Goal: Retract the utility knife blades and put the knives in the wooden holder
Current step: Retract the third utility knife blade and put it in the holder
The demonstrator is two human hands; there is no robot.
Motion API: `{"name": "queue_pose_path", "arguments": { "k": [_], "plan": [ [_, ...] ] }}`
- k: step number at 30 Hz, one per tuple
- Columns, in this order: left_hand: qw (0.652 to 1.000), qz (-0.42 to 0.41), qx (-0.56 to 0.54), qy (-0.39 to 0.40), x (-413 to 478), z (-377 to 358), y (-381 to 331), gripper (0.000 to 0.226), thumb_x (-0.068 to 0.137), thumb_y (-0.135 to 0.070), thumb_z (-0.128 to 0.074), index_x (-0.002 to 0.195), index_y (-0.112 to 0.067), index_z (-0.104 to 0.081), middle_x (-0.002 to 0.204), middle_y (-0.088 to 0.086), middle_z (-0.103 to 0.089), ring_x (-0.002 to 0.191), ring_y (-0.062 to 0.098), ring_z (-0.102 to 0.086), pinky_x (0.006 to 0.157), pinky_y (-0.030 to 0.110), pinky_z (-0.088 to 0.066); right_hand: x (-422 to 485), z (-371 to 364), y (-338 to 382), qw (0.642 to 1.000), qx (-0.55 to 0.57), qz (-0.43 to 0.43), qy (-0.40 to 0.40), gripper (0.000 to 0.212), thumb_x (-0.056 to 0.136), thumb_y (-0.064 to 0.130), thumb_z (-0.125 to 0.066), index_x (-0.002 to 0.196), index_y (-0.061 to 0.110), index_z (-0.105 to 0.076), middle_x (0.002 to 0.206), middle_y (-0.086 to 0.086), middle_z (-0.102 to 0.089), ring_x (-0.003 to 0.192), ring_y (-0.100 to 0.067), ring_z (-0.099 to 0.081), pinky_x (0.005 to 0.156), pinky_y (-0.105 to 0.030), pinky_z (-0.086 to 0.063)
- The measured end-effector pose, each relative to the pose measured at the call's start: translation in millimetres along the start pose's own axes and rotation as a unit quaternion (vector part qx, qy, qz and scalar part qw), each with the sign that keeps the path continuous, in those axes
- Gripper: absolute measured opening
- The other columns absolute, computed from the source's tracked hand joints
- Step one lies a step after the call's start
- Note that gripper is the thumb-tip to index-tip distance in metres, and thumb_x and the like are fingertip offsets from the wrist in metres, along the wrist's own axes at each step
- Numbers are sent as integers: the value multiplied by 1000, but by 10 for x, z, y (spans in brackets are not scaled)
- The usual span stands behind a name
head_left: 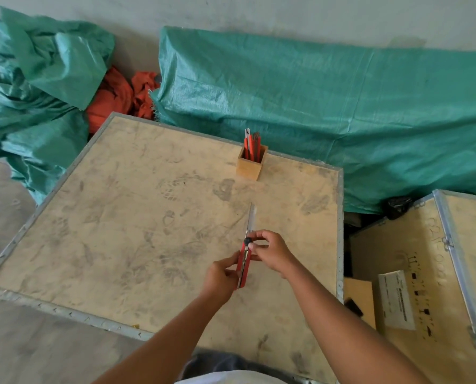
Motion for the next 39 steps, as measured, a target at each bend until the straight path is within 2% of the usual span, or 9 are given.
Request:
{"name": "queue_pose_path", "arguments": {
  "k": [4,7,13,17,23,27,30,34,39],
  "plan": [
    [998,-44,18,27,-6,210,-422,59,88,10,-48,131,-28,-62,92,9,-75,67,18,-61,67,33,-58,-33,97,558,998,47,49,-4,20,94,0,-63,106,14,-70,115,-2,-69,90,-18,-77,82,-36,-64],
    [995,-89,24,23,7,428,-770,61,88,13,-50,130,-31,-62,105,7,-72,71,19,-63,69,42,-64,-81,113,998,994,54,94,-11,20,93,-2,-64,106,12,-71,116,-3,-70,91,-19,-77,80,-35,-64],
    [984,-169,49,35,-57,841,-1381,53,92,8,-57,130,-27,-62,108,7,-73,83,34,-70,63,35,-64,-179,55,1669,983,-3,174,-56,25,90,4,-71,112,17,-75,115,-4,-72,87,-18,-77,69,-40,-66],
    [983,-177,38,39,-57,1095,-1637,50,92,8,-59,131,-23,-62,98,11,-74,87,33,-72,62,38,-65,-288,-163,1880,979,-57,188,-52,27,89,5,-73,112,18,-76,114,-1,-74,84,-18,-76,68,-39,-66],
    [978,-198,41,55,-84,1350,-1868,50,91,6,-61,135,-19,-58,111,8,-74,90,22,-74,63,37,-65,-447,-393,2031,972,-93,205,-61,29,87,4,-75,113,18,-77,112,3,-73,85,-17,-73,69,-36,-65],
    [977,-196,22,79,-112,1442,-1880,50,89,5,-64,133,-19,-60,111,3,-76,90,21,-76,67,44,-65,-583,-509,2152,952,-167,250,-61,26,83,9,-80,107,18,-79,94,19,-68,89,-5,-69,79,-16,-57],
    [977,-184,10,105,-126,1479,-1865,50,89,8,-63,131,-19,-63,107,-4,-77,88,22,-76,70,48,-64,-610,-551,2142,951,-184,244,-53,25,81,14,-82,105,22,-80,92,23,-65,88,5,-65,75,-9,-51],
    [977,-176,-3,121,-117,1539,-1859,50,90,9,-61,131,-20,-63,114,-5,-75,90,24,-76,74,52,-63,-582,-614,2146,954,-186,231,-39,25,80,16,-83,102,28,-81,99,21,-64,93,2,-64,68,-12,-48],
    [973,-181,-32,139,-120,1529,-1993,51,91,9,-61,134,-18,-59,110,-13,-75,97,23,-75,75,46,-64,-567,-577,2294,943,-201,260,-52,33,85,16,-79,113,31,-76,109,13,-64,93,-5,-64,68,-13,-48]
  ]
}}
Point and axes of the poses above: each hand's wrist, its own x-axis towards the middle knuckle, its own z-axis out of the back of the hand, y = z × x, the point moved 10 cm from there along x, towards the middle knuckle
